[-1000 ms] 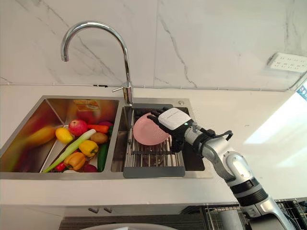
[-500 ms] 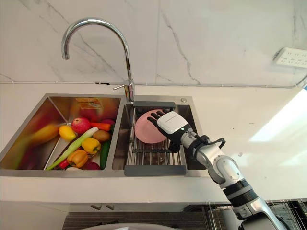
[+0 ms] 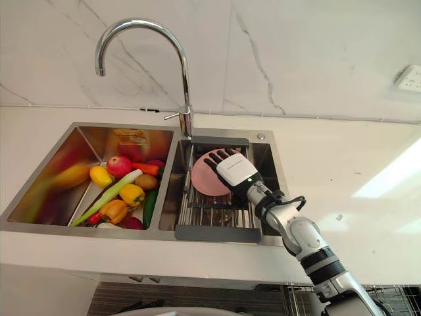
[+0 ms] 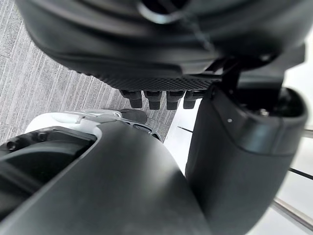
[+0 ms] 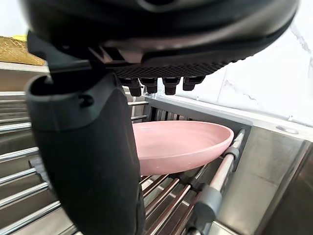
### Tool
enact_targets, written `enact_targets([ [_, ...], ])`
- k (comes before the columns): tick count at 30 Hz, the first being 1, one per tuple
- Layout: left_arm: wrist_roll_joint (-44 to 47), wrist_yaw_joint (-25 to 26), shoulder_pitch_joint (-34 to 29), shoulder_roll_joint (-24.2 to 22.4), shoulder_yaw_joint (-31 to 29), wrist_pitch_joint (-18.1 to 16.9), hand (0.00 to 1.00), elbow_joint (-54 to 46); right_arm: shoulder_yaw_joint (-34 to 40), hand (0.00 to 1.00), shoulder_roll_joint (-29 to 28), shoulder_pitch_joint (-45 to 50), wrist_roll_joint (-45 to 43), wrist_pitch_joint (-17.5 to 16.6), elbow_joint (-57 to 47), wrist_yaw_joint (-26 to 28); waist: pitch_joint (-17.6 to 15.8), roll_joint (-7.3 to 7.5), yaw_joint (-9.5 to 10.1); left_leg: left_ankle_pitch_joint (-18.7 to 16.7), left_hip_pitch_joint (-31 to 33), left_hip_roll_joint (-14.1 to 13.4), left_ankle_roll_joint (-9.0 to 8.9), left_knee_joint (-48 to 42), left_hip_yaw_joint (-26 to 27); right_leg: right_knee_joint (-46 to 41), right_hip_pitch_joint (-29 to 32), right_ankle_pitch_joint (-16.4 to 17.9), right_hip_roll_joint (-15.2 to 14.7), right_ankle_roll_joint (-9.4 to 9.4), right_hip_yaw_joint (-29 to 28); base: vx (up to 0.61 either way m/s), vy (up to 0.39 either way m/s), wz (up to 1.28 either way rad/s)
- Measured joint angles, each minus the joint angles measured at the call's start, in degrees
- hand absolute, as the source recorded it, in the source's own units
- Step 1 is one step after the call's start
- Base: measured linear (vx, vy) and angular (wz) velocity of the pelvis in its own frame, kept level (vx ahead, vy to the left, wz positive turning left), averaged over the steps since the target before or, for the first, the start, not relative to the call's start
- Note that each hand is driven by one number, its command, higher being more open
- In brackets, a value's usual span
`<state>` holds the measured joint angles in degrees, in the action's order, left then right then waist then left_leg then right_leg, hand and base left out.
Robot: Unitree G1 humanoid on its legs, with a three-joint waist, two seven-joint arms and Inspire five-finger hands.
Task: Walk over to the sink, pick up the cup, carry it to the dishwasher, place the cup inside the dishwasher, then close the dishwasher door
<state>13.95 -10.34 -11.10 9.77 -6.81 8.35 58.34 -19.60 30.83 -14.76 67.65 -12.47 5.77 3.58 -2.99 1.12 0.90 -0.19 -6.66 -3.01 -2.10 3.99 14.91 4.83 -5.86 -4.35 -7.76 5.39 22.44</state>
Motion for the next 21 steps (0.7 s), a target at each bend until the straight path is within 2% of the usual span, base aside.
enact_targets([
  [11, 0.80, 0.04, -0.06, 0.14, 0.59, -1.16, 1.00, -0.05, -1.29, 0.00, -1.17, -0.04, 8.45, 1.89, 3.47, -6.20, -0.42, 0.03, 0.11, 0.63, 0.09, 0.03, -0.01, 0.83, -0.30, 0.01, 0.27, 0.00, 0.06, 0.00, 0.39, -0.03, -0.023, 0.02],
  [21, 0.83, 0.72, -0.17, -0.13, 0.69, -2.84, 1.00, -0.30, -1.27, 0.00, -1.99, -0.51, 10.80, 5.99, 6.39, -18.90, -0.86, 0.05, 0.92, 0.91, 0.29, 0.08, -0.14, 0.87, -0.99, 0.01, 0.11, -0.01, 0.00, 0.02, 1.10, -0.02, -0.014, 0.04],
])
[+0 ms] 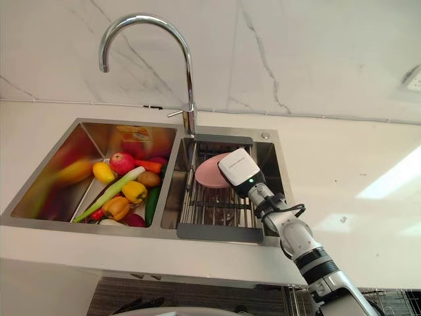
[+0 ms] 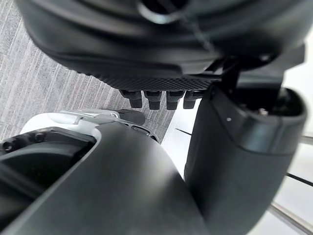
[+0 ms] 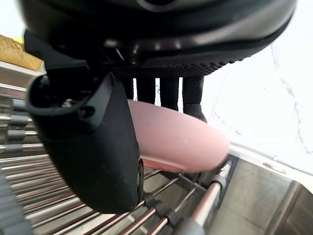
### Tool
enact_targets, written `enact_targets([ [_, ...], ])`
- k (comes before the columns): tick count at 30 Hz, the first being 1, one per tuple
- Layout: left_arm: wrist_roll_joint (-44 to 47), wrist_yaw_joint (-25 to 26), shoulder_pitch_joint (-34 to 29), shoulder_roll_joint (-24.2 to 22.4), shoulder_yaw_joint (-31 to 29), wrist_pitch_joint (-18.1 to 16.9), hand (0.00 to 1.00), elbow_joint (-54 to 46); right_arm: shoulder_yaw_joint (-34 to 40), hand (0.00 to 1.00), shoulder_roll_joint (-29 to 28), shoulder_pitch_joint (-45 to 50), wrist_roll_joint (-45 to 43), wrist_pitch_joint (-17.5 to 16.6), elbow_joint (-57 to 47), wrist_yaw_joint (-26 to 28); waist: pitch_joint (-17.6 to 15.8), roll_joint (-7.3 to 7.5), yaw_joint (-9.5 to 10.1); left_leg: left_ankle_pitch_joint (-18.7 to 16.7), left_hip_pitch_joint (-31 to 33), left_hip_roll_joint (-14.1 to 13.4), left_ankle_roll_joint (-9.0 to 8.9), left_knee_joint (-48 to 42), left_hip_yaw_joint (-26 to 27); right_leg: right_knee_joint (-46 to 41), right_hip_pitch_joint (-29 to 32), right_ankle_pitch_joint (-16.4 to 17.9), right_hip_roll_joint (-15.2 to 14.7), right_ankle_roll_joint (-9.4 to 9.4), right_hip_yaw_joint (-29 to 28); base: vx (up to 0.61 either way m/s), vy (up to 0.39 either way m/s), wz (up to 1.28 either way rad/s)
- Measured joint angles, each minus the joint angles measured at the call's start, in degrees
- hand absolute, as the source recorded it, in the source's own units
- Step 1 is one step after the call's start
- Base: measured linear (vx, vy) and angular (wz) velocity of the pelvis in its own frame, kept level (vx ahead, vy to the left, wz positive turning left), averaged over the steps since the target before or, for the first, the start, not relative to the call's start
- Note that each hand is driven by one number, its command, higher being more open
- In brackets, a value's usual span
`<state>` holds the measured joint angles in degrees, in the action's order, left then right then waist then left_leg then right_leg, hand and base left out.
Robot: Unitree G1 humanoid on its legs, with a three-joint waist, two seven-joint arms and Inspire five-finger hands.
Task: Walk over to the sink, pick up the cup, carry it to the dishwasher, place the cup inside the dishwasher, then close the dishwasher door
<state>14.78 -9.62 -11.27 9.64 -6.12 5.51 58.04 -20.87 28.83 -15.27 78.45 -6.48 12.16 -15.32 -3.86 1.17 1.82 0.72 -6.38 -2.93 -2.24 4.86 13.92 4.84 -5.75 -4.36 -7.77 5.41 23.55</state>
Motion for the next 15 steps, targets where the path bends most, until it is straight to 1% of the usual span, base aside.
enact_targets([
  [3, 0.24, 0.96, -0.08, -0.16, -0.01, -0.72, 1.00, -0.24, 0.30, 0.00, -0.07, -0.03, -0.06, 1.59, 0.09, -4.38, -0.44, -0.03, 0.05, 0.28, 0.36, 0.00, 0.03, 0.01, -0.61, 0.00, 0.03, 0.00, 0.00, 0.00, 0.54, -0.04, -0.025, 0.10],
  [6, 1.04, 1.23, -0.25, -0.30, -0.02, -0.96, 1.00, -0.26, 0.37, 0.00, -0.35, -0.73, -0.42, 1.84, 0.09, -6.82, -0.56, -0.21, 0.01, 0.39, 0.40, 0.00, 0.06, 0.01, -0.68, 0.01, 0.03, -0.03, 0.00, 0.04, 0.58, -0.04, -0.021, 0.02],
  [10, 1.04, 1.76, -0.25, -0.47, -0.03, -1.19, 1.00, -0.29, 0.60, 0.00, -0.44, -1.21, -3.41, 1.62, 0.08, -6.99, -0.68, -0.40, 0.02, 0.55, 0.61, 0.03, 0.05, 0.02, -0.85, 0.02, 0.15, -0.06, -0.02, 0.08, 0.72, -0.04, -0.017, 0.03],
  [15, 1.00, 2.73, -0.54, -0.85, -0.09, -2.73, 1.00, -0.30, 3.47, 0.00, -0.41, -1.20, -11.18, 0.35, -0.40, -6.94, -0.86, -0.70, -0.26, 0.74, 0.98, 0.06, 0.07, 0.02, -1.22, 0.01, 0.40, -0.12, -0.05, 0.10, 1.03, -0.01, -0.007, 0.01],
])
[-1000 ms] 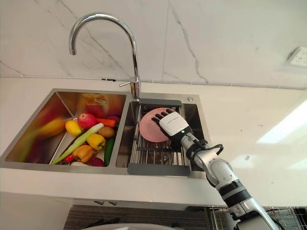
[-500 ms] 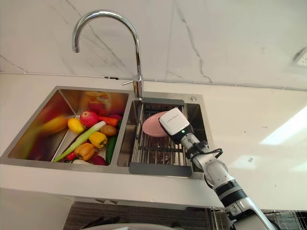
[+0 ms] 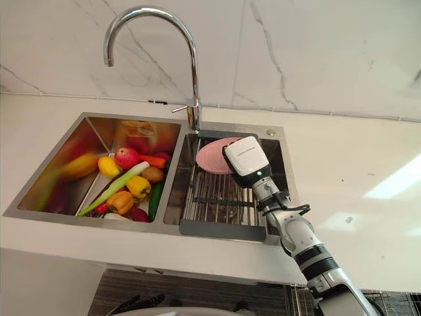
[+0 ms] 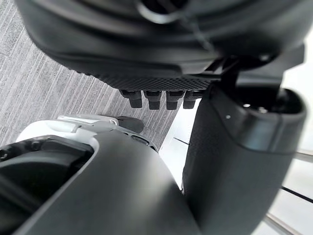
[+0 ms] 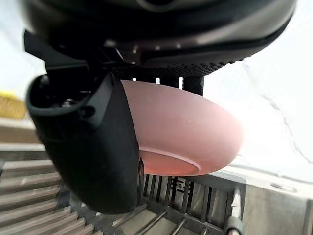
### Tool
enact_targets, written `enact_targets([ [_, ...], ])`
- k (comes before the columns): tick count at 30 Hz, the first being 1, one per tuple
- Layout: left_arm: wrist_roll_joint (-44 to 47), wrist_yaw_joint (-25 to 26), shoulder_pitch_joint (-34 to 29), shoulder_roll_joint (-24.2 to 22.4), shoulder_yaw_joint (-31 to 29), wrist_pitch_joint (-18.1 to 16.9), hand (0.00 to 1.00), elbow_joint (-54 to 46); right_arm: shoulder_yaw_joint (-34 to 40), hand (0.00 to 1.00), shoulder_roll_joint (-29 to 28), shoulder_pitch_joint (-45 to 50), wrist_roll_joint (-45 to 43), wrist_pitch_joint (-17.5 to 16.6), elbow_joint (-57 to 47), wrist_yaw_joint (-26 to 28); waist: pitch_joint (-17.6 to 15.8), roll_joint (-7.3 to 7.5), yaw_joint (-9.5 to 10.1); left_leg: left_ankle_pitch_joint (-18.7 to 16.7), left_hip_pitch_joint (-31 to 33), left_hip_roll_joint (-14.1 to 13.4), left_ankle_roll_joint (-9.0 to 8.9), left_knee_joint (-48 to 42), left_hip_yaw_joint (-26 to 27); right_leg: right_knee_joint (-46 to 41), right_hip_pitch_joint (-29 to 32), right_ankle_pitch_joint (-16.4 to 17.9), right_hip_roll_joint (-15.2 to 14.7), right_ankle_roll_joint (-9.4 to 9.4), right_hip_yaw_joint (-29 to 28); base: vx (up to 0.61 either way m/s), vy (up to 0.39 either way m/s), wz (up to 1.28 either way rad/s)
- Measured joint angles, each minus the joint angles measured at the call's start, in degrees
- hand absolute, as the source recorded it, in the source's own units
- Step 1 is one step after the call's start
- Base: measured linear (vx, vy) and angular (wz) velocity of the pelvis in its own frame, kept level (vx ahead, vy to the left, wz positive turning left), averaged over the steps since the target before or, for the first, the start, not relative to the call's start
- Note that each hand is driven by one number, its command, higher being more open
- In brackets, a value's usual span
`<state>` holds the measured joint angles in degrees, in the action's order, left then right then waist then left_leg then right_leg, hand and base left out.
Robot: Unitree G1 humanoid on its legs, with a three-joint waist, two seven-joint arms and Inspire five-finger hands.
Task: Walk over to the sink, pick up the cup, carry it to the dishwasher, place the cup inside the dishwasher, then close the dishwasher door
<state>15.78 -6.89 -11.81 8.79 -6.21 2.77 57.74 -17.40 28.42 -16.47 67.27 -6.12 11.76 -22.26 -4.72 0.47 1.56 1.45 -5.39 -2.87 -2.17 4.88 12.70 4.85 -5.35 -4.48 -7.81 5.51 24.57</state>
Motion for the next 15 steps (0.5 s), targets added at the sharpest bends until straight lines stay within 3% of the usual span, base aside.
enact_targets([
  [4, -0.09, 1.90, -0.96, -0.50, -0.24, -2.13, 1.00, -0.38, 5.40, 0.00, 0.07, 1.83, -5.52, -0.12, -5.20, 0.25, -0.15, -0.23, -0.93, 0.14, 0.42, 0.08, 0.04, -0.02, -0.89, 0.00, -0.05, 0.00, -0.07, 0.00, 0.64, -0.02, -0.010, 0.11],
  [7, -0.09, 2.26, -2.55, -1.11, -1.28, -2.98, 1.00, -1.27, 8.75, 0.00, 0.09, 2.86, -8.44, -0.13, -8.80, 0.27, -0.33, -0.46, -1.01, -0.21, -0.58, 0.05, -0.20, -0.72, 0.10, 0.00, 0.12, -0.20, 0.07, 0.06, -2.13, -0.01, 0.003, -0.34],
  [9, -0.05, 2.11, -3.11, -1.97, -2.66, -3.23, 1.00, -1.75, 8.94, 0.00, 0.14, 2.86, -9.81, -0.26, -9.59, 0.29, -0.57, -0.65, -0.07, -4.89, 0.45, -0.55, 0.25, -7.86, -0.11, -0.12, 0.43, -0.49, 0.68, -0.32, -6.91, -0.02, -0.012, -1.12],
  [11, -0.07, 1.66, -3.09, -3.41, -3.37, -3.86, 1.00, -2.91, 9.10, 0.00, 1.01, 2.92, -11.62, -0.65, -11.44, 0.37, -1.52, -2.31, 0.73, -12.15, 4.08, -2.45, 0.87, -21.08, -5.33, -2.95, 2.82, -0.67, 1.69, -0.62, -15.01, -0.08, -0.007, -1.86],
  [13, -1.11, 0.32, -2.79, -3.76, -2.12, -3.83, 1.00, -3.07, 11.79, 0.00, 1.73, 2.82, -12.02, -0.25, -12.72, -0.26, -2.42, -4.96, 0.29, -18.13, 4.90, -3.11, -0.38, -25.75, -9.07, -8.03, 8.71, -1.23, 4.04, -0.21, -23.72, -0.18, 0.116, -2.11],
  [15, -1.15, 0.08, -2.27, -2.86, -2.29, -3.55, 1.00, -2.16, 15.38, 0.00, 1.28, 4.40, -12.11, 1.35, -12.73, -0.89, -3.22, -4.28, -0.98, -20.09, 6.36, -2.21, 0.71, -28.81, -7.24, -9.98, 11.40, -1.98, 3.96, 0.95, -27.23, -0.24, 0.178, -1.22],
])
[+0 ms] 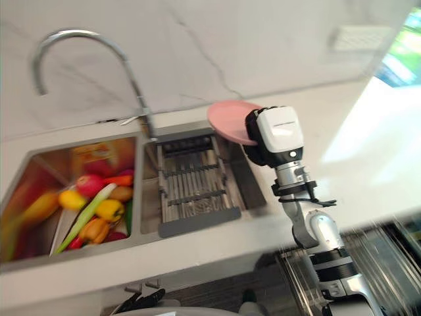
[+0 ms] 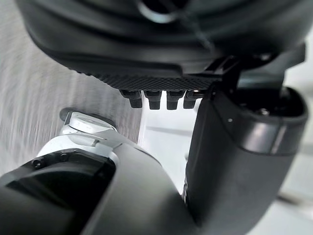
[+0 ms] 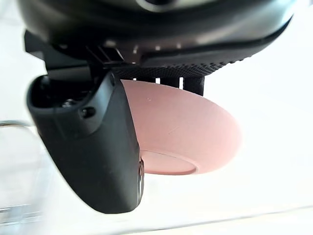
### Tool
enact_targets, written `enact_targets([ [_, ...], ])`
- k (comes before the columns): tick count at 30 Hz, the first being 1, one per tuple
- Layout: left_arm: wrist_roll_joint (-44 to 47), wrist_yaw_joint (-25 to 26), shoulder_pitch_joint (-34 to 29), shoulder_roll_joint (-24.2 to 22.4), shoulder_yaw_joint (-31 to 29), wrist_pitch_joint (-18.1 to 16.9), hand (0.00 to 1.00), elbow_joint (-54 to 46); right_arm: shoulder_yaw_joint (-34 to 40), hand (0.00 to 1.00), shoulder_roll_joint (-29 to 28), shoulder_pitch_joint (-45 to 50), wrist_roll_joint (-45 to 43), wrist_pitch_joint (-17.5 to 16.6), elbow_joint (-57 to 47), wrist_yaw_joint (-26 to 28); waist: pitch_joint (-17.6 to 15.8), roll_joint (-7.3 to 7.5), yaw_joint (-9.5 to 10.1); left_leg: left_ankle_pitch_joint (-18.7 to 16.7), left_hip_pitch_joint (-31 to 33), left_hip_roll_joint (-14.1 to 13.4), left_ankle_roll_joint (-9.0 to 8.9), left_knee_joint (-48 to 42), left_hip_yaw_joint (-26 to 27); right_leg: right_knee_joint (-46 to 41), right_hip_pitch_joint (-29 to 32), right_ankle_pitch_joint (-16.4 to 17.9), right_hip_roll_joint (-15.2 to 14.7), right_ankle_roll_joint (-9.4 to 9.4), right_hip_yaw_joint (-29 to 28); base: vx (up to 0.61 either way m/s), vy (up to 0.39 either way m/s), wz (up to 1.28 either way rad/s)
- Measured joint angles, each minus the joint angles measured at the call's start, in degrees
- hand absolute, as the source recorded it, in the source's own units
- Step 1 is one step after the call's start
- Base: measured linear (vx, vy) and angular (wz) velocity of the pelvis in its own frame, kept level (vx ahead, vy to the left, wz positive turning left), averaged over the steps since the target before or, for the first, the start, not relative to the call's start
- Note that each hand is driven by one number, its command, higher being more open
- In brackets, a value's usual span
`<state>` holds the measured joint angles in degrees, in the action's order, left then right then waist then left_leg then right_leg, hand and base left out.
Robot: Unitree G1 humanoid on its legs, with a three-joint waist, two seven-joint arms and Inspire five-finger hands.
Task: Walk over to the sink, pick up the cup, carry it to the dishwasher, place the cup inside the dishwasher, then close the dishwasher door
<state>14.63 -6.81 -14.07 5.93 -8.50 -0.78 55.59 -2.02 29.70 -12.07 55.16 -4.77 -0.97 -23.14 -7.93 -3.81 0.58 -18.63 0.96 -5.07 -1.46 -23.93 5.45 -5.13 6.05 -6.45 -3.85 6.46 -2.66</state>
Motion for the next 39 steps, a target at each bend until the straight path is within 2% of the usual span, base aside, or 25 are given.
enact_targets([
  [1, 0.00, -0.20, 0.06, 0.39, -0.12, -0.23, 1.00, -0.04, 1.52, 0.00, -0.26, 0.77, -0.01, 0.67, -0.01, -0.21, -0.49, 0.68, -0.47, -0.49, 0.33, 0.14, 0.51, -1.04, 1.06, -0.24, 0.72, -0.51, -0.12, 0.37, -1.01, -0.23, 0.156, -1.27],
  [2, 0.09, -0.88, 0.45, 1.12, -0.93, 0.01, 1.00, 0.16, 3.97, 0.00, -1.04, 1.26, -0.03, 1.92, -0.03, -0.31, -1.47, 1.99, -0.76, -1.17, -0.06, 0.24, 2.12, -1.59, 4.93, 1.29, 1.62, -3.21, -0.06, 0.11, -2.03, -0.28, 0.133, -1.56],
  [3, 0.21, -1.14, 1.16, 0.62, -2.83, 0.69, 1.00, 0.72, 5.14, 0.00, -1.28, 1.17, -0.63, 2.71, -1.36, -0.35, -2.43, 1.73, 0.11, -0.41, -0.87, -0.70, 3.35, -0.59, 10.13, 0.14, 2.06, -3.30, -0.84, -3.24, 4.04, -0.35, 0.117, -1.66],
  [4, 0.25, -1.03, 1.35, 0.33, -3.29, 0.93, 1.00, 1.07, 5.19, 0.00, -1.21, 1.17, -1.36, 2.72, -2.16, -0.39, -2.56, 1.36, 0.03, 0.29, -1.09, -1.49, 2.95, -0.02, 12.24, -3.79, 3.15, -1.05, -1.52, -5.54, 8.86, -0.37, 0.140, -1.95],
  [5, 1.13, -0.88, 1.38, 0.07, -3.44, 1.90, 1.00, 1.10, 4.81, 0.00, -1.21, 0.69, -2.24, 2.25, -3.50, -0.72, -2.49, 0.69, 0.12, 1.91, -2.25, -3.18, 2.93, 2.66, 16.95, -12.73, 3.40, 4.49, -2.80, -8.26, 19.26, -0.26, 0.125, -1.66],
  [7, 2.51, 0.07, 1.27, 0.36, -3.67, 2.68, 1.00, 1.31, 3.67, 0.00, -0.92, -1.03, -2.36, 1.50, -3.52, -1.12, -2.42, 0.79, 0.34, 3.29, -3.10, -4.73, 2.88, 4.38, 21.26, -18.06, 1.01, 8.60, -4.72, -8.10, 26.20, -0.15, 0.090, -1.50],
  [9, 5.24, 1.00, 0.67, 1.31, -4.07, 2.66, 1.00, 1.07, 1.71, 0.00, 0.57, -3.64, -2.67, 1.27, -3.00, -2.08, -2.07, 1.29, 1.92, 4.13, -3.05, -6.92, 2.39, 4.68, 27.48, -21.86, -4.16, 10.94, -9.54, -8.79, 32.98, -0.14, -0.017, -1.45],
  [11, 6.39, 2.08, 0.37, 3.03, -4.18, 2.78, 1.00, 1.08, -1.26, 0.00, 0.74, -6.10, -3.39, 1.96, -1.34, -2.11, -1.40, 2.43, 3.59, 4.34, -2.27, -8.70, 2.03, 3.18, 31.58, -21.64, -7.47, 10.52, -13.38, -9.32, 35.64, -0.08, -0.148, -1.34],
  [12, 6.72, 2.41, -0.01, 4.81, -4.41, 2.75, 1.00, 1.06, -3.08, 0.00, 0.74, -7.21, -3.45, 2.27, -0.50, -1.97, -0.82, 3.50, 4.13, 4.50, -0.92, -9.95, 1.75, 1.54, 33.14, -18.80, -8.81, 7.74, -15.01, -10.78, 36.08, -0.06, -0.299, -1.16],
  [13, 6.71, 2.64, -0.06, 5.81, -4.42, 2.79, 1.00, 1.11, -3.73, 0.00, 0.74, -7.62, -3.50, 2.29, -0.03, -1.78, -0.61, 4.01, 4.54, 4.64, -0.15, -10.64, 1.51, 0.55, 33.44, -16.39, -9.01, 6.74, -14.83, -9.29, 35.22, -0.04, -0.314, -0.98],
  [15, 6.71, 3.78, -0.44, 7.78, -4.50, 3.13, 1.00, 2.27, -5.07, 0.00, 1.48, -7.68, -4.10, 3.04, 1.89, -0.62, -0.35, 4.05, 5.44, 6.92, 0.23, -12.98, -0.56, 1.48, 32.95, -7.85, -10.57, 6.77, -9.63, -8.53, 34.71, -0.06, -0.368, -0.82],
  [16, 6.71, 3.90, -0.71, 7.86, -4.49, 3.07, 1.00, 2.61, -5.07, 0.00, 1.80, -7.60, -4.51, 3.24, 2.18, -0.34, -0.35, 4.05, 5.35, 7.38, 0.24, -13.40, -1.12, 1.78, 33.02, -5.93, -10.98, 6.41, -8.69, -7.97, 34.47, -0.07, -0.347, -0.56],
  [17, 6.71, 3.94, -1.02, 7.61, -4.42, 3.03, 1.00, 2.87, -5.00, 0.00, 1.96, -7.54, -5.18, 3.85, 3.02, -0.05, -0.37, 4.08, 5.05, 8.27, 0.28, -14.17, -2.03, 2.15, 33.24, -2.33, -11.92, 5.34, -6.86, -6.33, 33.75, -0.03, -0.202, -0.32],
  [19, 6.78, 3.92, -1.24, 6.52, -4.42, 2.78, 1.00, 2.81, -4.75, 0.00, 1.95, -6.82, -6.86, 4.53, 3.32, 1.94, -0.24, 4.34, 4.85, 9.67, -0.07, -14.51, -2.67, 3.22, 33.03, 2.27, -13.64, 4.22, -5.04, -4.61, 33.02, -0.04, -0.206, -0.21],
  [21, 6.76, 3.93, -0.84, 5.71, -4.43, 2.56, 1.00, 2.39, -4.53, 0.00, 1.95, -5.36, -7.97, 4.49, 3.31, 3.75, 0.05, 4.79, 4.85, 11.57, -0.66, -13.88, -2.85, 5.22, 31.99, 4.96, -15.07, 4.18, -4.26, -4.52, 33.35, -0.05, -0.169, 0.02],
  [25, 6.96, 4.09, -0.80, 3.63, -4.51, 2.61, 1.00, 0.96, -4.27, 0.00, 1.95, -4.20, -9.02, 3.06, 7.05, 6.70, 0.51, 5.57, 4.98, 18.05, -1.30, -10.61, -4.05, 13.72, 28.05, 8.56, -16.32, 4.23, -3.51, -2.85, 36.49, -0.06, -0.131, 0.28],
  [28, 6.99, 4.10, -0.80, 2.88, -4.51, 2.60, 1.00, 0.46, -4.22, 0.00, 1.95, -4.20, -9.08, 2.57, 11.27, 6.95, 0.52, 5.49, 5.24, 19.61, -1.16, -9.75, -4.13, 15.76, 26.52, 9.30, -16.86, 4.31, -3.30, -2.60, 37.89, -0.06, -0.049, 0.33],
  [32, 6.96, 3.86, -0.69, 2.38, -4.04, 3.03, 1.00, -1.76, -2.88, 0.00, 1.86, -4.23, -9.97, 2.57, 15.71, 7.00, 0.23, 5.34, 5.63, 20.67, 2.59, -7.87, -3.59, 15.89, 23.88, 9.52, -14.88, 5.07, -4.54, -0.55, 39.61, -0.10, 0.018, 0.31],
  [34, 6.75, 3.45, -0.33, 2.15, -3.41, 3.06, 1.00, -2.37, -2.14, 0.00, 1.86, -4.36, -10.04, 3.07, 16.49, 6.87, -0.74, 4.30, 5.50, 21.23, 4.39, -7.30, -2.79, 16.03, 22.80, 9.02, -13.42, 4.70, -5.05, -0.19, 40.38, -0.11, 0.068, 0.25],
  [37, 6.78, 0.93, 0.64, 2.24, -2.37, 2.93, 1.00, -4.27, -1.92, 0.00, 1.78, -6.32, -10.02, 4.53, 19.69, 5.75, -3.68, 3.32, 5.58, 22.33, 6.96, -6.03, -1.81, 17.86, 21.30, 8.10, -10.06, 4.30, -5.91, -0.07, 40.52, -0.13, 0.118, 0.10],
  [39, 7.03, -0.87, 2.44, 2.32, -2.15, 2.92, 1.00, -5.48, -1.69, 0.00, 1.76, -10.06, -10.01, 6.15, 22.87, 4.20, -6.80, 2.67, 5.62, 24.40, 9.67, -4.83, -0.42, 19.87, 20.52, 8.21, -6.77, 2.49, -6.26, -0.57, 40.51, -0.09, 0.119, 0.06],
])
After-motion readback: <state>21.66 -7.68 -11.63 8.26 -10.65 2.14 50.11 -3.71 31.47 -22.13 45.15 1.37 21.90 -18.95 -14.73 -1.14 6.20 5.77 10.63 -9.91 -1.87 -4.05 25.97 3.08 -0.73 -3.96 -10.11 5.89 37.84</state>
